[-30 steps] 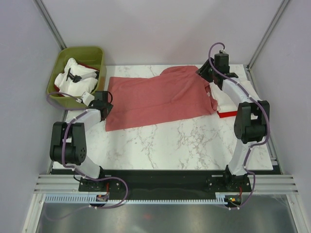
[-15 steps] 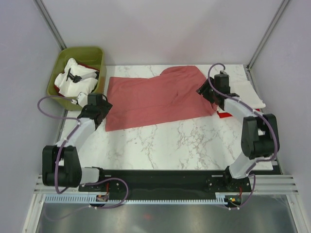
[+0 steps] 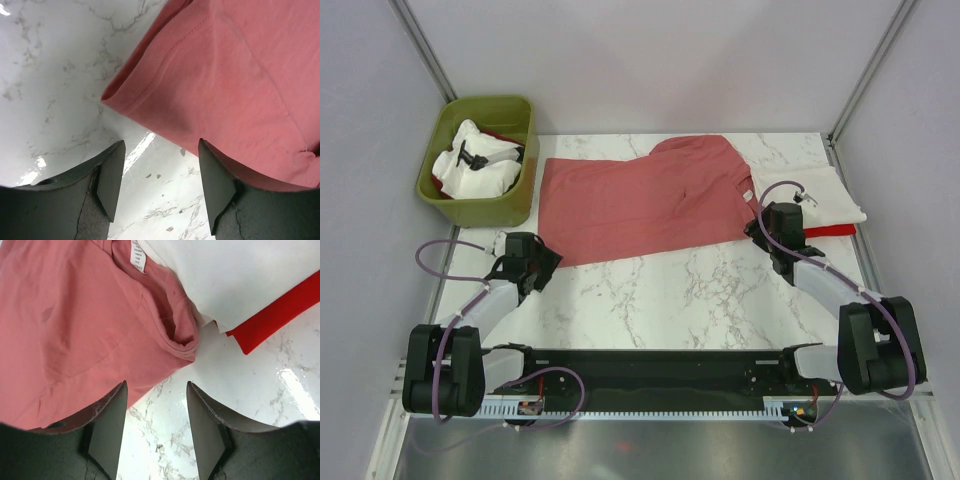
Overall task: Fold and stack the t-shirts
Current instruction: Fold the tshirt
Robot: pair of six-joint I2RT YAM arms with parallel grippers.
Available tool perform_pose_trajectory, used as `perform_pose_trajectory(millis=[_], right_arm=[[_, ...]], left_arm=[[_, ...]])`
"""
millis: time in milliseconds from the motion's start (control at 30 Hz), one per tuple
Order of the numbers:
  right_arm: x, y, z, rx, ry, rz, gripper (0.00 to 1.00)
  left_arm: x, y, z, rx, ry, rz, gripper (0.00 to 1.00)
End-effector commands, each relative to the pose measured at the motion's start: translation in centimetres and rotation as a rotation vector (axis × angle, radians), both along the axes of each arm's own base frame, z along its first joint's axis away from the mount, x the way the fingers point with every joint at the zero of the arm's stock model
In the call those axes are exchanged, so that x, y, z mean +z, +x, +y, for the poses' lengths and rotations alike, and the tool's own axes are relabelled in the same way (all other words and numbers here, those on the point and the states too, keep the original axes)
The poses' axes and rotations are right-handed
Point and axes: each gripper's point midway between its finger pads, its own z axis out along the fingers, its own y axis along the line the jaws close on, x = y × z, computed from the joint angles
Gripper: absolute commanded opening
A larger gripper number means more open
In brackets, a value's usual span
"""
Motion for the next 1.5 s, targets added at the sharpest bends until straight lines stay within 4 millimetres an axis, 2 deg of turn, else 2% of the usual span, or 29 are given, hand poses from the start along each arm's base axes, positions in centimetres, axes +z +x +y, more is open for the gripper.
perform_pose_trajectory(millis=[0, 133, 167, 233, 267, 400, 467, 600, 700, 733, 800, 833, 900, 933, 1033, 1367, 1467], right_arm=[[0.5, 2.0, 0.0, -0.014, 0.005, -0.079, 0.58], [-1.2, 2.9, 0.1, -0.028, 0.008, -0.052, 0.57], [-2.3, 3.0, -0.1, -0.032, -0.004, -0.027, 0.57], [-3.1, 3.3, -0.8, -0.067, -0.023, -0.012, 0.55], [-4.5, 3.2, -1.1, -0.077, -0.018, 0.024, 0.54], [-5.1, 4.2, -2.3, -0.118, -0.023, 0.034, 0.51], [-5.5, 4.2, -2.7, -0.145, -0.028, 0.048, 0.45], [-5.5, 4.6, -2.7, -0.157, -0.012, 0.044, 0.4], [-5.4, 4.5, -3.1, -0.18, -0.018, 0.045, 0.29], [-5.4, 4.3, -3.0, -0.181, -0.017, 0.046, 0.19], [-5.2, 3.9, -3.1, -0.195, 0.003, 0.039, 0.09], [-5.2, 3.7, -2.8, -0.191, 0.017, 0.036, 0.0], [-4.5, 3.9, -2.1, -0.169, 0.062, 0.0, 0.0], [-4.8, 3.6, -2.0, -0.174, 0.073, 0.003, 0.0], [-5.4, 3.2, -1.7, -0.18, 0.094, 0.024, 0.0], [-5.1, 3.0, -1.4, -0.168, 0.117, 0.026, 0.0], [-5.1, 3.1, -1.4, -0.171, 0.119, 0.026, 0.0]], left_arm=[[1.5, 1.5, -1.2, -0.006, -0.073, -0.144, 0.67], [0.9, 1.6, -0.1, 0.017, -0.016, -0.157, 0.67], [1.0, 1.7, -0.3, 0.006, -0.018, -0.158, 0.66], [0.8, 1.6, -0.5, -0.004, -0.029, -0.152, 0.66], [0.5, 1.4, -0.4, 0.005, -0.025, -0.144, 0.66], [0.6, 1.3, 0.4, 0.042, 0.001, -0.142, 0.66], [0.8, 1.3, 0.6, 0.051, 0.007, -0.15, 0.66], [1.2, 1.1, 1.2, 0.083, 0.018, -0.169, 0.65], [1.2, 0.9, 1.6, 0.103, 0.028, -0.174, 0.65], [1.1, 0.8, 1.7, 0.112, 0.033, -0.17, 0.63], [1.1, 0.8, 1.9, 0.119, 0.036, -0.172, 0.61], [1.1, 0.8, 2.0, 0.126, 0.038, -0.172, 0.61], [1.2, 0.8, 2.1, 0.134, 0.038, -0.174, 0.58], [1.2, 0.8, 2.3, 0.144, 0.043, -0.177, 0.53], [1.1, 0.9, 2.5, 0.165, 0.04, -0.19, 0.49], [0.9, -0.2, 2.7, 0.192, 0.033, -0.168, 0.51], [0.0, -0.3, 2.8, 0.213, 0.028, -0.134, 0.5]])
